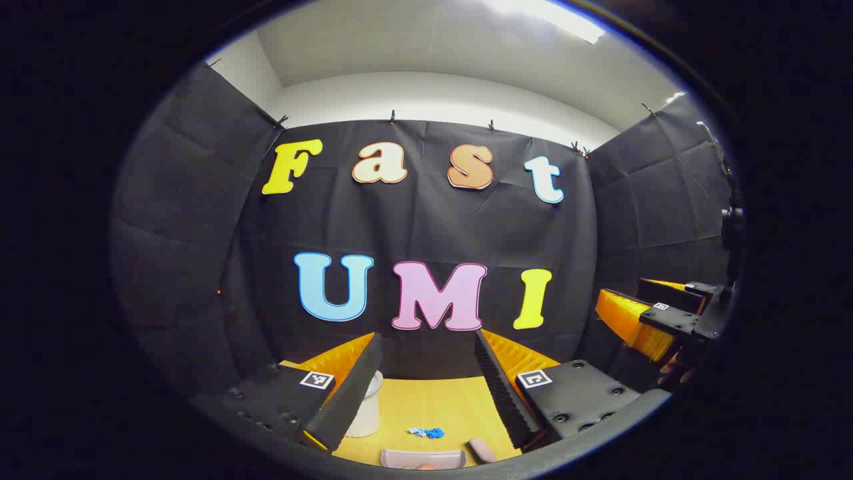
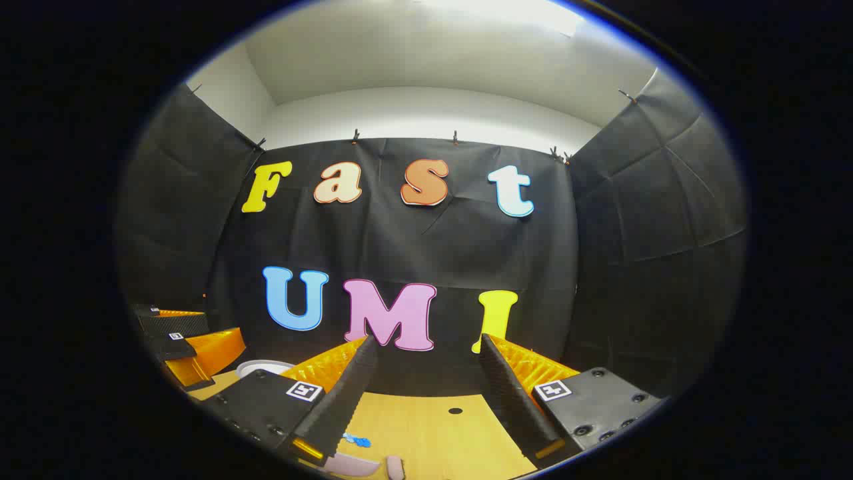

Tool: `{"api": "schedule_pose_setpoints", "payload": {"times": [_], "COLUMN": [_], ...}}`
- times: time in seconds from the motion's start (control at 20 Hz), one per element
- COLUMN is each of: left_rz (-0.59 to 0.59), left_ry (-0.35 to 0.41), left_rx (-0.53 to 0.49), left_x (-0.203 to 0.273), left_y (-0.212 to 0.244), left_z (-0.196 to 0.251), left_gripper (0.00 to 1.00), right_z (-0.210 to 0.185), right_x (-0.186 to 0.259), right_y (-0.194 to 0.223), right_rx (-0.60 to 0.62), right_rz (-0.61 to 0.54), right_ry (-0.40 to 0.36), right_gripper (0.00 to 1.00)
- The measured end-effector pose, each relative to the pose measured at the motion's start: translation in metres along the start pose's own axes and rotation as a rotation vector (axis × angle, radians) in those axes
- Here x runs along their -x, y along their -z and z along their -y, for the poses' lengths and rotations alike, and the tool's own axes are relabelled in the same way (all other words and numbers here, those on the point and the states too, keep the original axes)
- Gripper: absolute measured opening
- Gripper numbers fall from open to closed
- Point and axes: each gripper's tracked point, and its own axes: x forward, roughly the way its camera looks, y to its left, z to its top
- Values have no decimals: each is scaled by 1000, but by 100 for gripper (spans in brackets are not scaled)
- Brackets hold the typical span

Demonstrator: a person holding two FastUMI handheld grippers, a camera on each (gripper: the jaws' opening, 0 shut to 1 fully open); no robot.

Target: Pick up the small broom and dustpan from the desktop, sweep the trash into the dustpan with the broom, and then empty the trash into the garbage bin.

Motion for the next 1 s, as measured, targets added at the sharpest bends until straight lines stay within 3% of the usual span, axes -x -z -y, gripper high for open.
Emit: {"api": "schedule_pose_setpoints", "payload": {"times": [0.25,0.75,1.0], "left_rz": [5,20,20], "left_ry": [-2,-17,60], "left_rx": [25,40,43], "left_x": [-5,4,-8], "left_y": [-2,-5,-6], "left_z": [5,8,22], "left_gripper": [80,82,83], "right_z": [10,-1,6], "right_x": [2,7,12], "right_y": [7,15,19], "right_rx": [21,51,24], "right_rz": [-30,-60,-83], "right_ry": [15,-37,-11], "right_gripper": [99,99,98]}}
